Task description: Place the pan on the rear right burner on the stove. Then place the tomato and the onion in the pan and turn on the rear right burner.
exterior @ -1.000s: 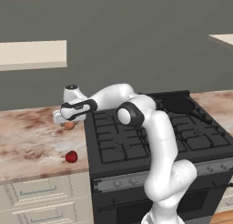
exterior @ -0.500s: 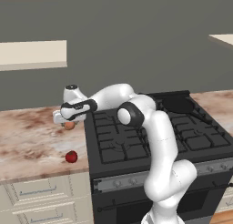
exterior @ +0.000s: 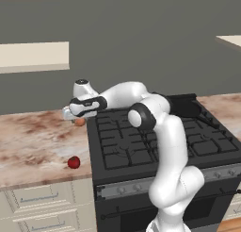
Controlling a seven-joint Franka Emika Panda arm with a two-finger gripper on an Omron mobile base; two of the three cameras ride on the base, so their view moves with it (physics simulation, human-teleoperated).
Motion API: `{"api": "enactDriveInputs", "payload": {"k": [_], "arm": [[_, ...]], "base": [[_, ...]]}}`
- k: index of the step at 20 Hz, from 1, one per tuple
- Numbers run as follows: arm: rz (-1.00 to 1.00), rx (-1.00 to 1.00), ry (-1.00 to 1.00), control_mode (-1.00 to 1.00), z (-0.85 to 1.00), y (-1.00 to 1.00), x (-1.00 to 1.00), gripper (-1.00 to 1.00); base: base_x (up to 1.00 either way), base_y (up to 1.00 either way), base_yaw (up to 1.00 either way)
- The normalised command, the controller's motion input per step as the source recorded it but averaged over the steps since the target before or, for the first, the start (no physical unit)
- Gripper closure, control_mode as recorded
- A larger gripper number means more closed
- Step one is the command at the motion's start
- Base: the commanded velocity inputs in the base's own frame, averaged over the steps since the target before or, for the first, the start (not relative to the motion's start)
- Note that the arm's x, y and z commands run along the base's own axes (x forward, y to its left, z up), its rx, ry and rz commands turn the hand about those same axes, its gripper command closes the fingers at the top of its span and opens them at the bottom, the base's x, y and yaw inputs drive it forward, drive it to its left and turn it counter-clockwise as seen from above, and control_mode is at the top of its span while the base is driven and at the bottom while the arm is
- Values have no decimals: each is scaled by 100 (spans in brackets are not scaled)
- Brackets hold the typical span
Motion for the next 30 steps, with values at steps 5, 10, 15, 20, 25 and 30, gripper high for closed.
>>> {"api": "enactDriveInputs", "payload": {"k": [5, 10, 15, 20, 25, 30], "arm": [[0, 0, -5, -100, 62, -37, 3, 100], [0, 1, -2, -100, 39, -44, 0, 100], [0, 1, -6, -100, 21, -57, 0, 100], [0, 3, -7, -100, 8, -67, 0, 100], [0, 4, -7, -100, 6, -70, 0, 100], [0, 2, -9, -100, 10, -79, 0, 100]], "base": [[0, 0, 0], [0, 0, 0], [0, 0, 0], [0, 0, 0], [0, 0, 0], [0, 0, 0]]}}
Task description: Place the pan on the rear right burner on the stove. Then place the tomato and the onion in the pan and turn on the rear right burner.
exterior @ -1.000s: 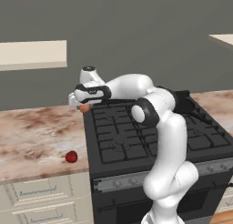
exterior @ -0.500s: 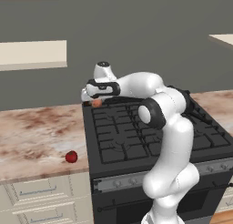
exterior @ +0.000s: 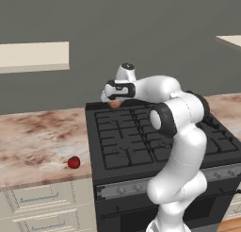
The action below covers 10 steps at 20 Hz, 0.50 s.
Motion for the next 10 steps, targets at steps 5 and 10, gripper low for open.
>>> {"api": "enactDriveInputs", "payload": {"k": [5, 10], "arm": [[0, 3, -8, -100, 18, -79, 0, 100], [-2, 3, -2, -100, 19, -77, 0, 100]], "base": [[0, 0, 0], [0, 0, 0]]}}
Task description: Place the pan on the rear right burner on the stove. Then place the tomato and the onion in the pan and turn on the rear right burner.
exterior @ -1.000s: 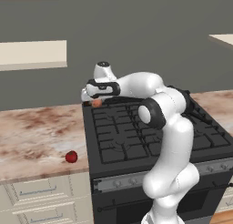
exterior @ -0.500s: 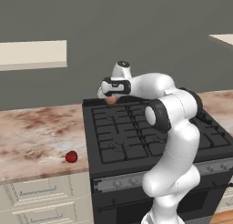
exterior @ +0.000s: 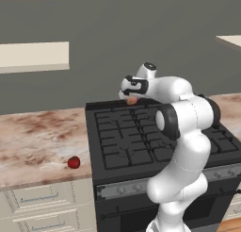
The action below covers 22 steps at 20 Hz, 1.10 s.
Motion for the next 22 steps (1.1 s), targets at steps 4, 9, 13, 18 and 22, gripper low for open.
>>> {"api": "enactDriveInputs", "payload": {"k": [4, 9, 13, 18, 22], "arm": [[-3, 1, 0, -100, 27, -71, -7, 100], [-4, 0, 0, -100, 29, -58, -7, 100], [-6, 0, 3, -100, 13, -49, -7, 100], [-5, -5, 1, -100, 0, -58, -3, 100], [-2, -5, 0, -100, 0, -72, 0, 100]], "base": [[0, 0, 0], [0, 0, 0], [0, 0, 0], [0, 0, 0], [0, 0, 0]]}}
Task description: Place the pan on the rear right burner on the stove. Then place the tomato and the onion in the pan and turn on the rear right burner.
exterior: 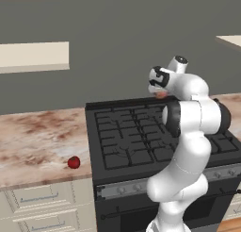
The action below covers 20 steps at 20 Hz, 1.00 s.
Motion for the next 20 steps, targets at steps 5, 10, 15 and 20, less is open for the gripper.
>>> {"api": "enactDriveInputs", "payload": {"k": [5, 10, 15, 20], "arm": [[0, 0, -1, -100, 0, -80, 0, 100], [0, 0, -3, -100, 0, -69, 0, 100], [0, 0, 0, -100, -10, -68, 0, 100], [0, 0, 0, -100, -6, -56, 0, 100]], "base": [[0, 0, 0], [0, 0, 0], [0, 0, 0], [0, 0, 0]]}}
